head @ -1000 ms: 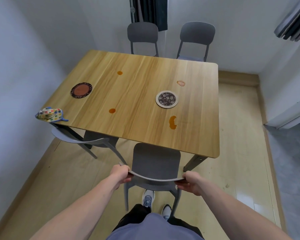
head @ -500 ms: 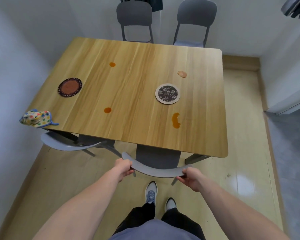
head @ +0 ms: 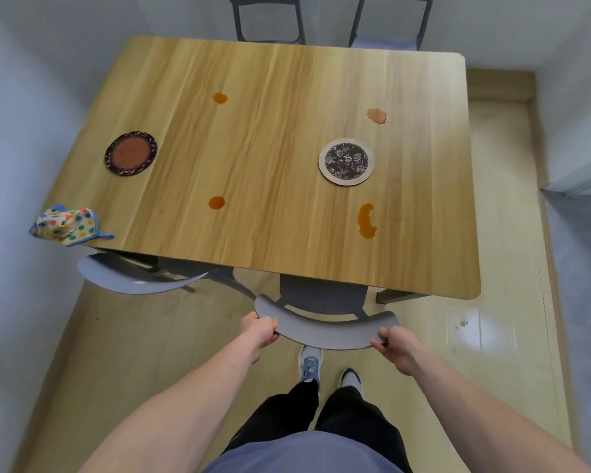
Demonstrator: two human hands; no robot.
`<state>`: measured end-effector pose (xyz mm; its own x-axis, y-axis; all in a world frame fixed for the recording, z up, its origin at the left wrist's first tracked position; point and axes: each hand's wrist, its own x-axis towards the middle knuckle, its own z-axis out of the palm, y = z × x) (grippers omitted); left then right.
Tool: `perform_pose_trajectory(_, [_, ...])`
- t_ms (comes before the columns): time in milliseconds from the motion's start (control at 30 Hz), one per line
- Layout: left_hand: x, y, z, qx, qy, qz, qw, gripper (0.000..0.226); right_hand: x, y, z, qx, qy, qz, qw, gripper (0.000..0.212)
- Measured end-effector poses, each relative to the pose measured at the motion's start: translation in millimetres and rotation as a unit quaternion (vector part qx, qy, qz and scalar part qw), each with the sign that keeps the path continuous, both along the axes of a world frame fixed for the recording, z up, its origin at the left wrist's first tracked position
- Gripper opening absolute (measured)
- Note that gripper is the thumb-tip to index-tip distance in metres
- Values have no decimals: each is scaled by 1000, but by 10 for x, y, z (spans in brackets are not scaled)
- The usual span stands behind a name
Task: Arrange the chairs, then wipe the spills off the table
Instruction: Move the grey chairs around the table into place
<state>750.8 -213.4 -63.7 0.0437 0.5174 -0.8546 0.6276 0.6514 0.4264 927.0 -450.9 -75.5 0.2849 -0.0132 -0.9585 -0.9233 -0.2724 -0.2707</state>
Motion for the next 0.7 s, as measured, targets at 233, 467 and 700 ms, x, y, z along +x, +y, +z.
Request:
perform_pose_trajectory(233, [178, 90, -17, 27, -36, -1, 999, 10, 209, 100, 99, 11, -58, -23, 998, 42])
perform_pose_trajectory(467, [204, 281, -74, 21, -33, -22, 999, 6, 153, 237, 24, 30, -51, -39, 998, 45])
perform_pose_trajectory(700, [177, 311, 8, 17, 0, -65, 998, 13, 181, 325, 70, 37, -53, -19, 998, 46])
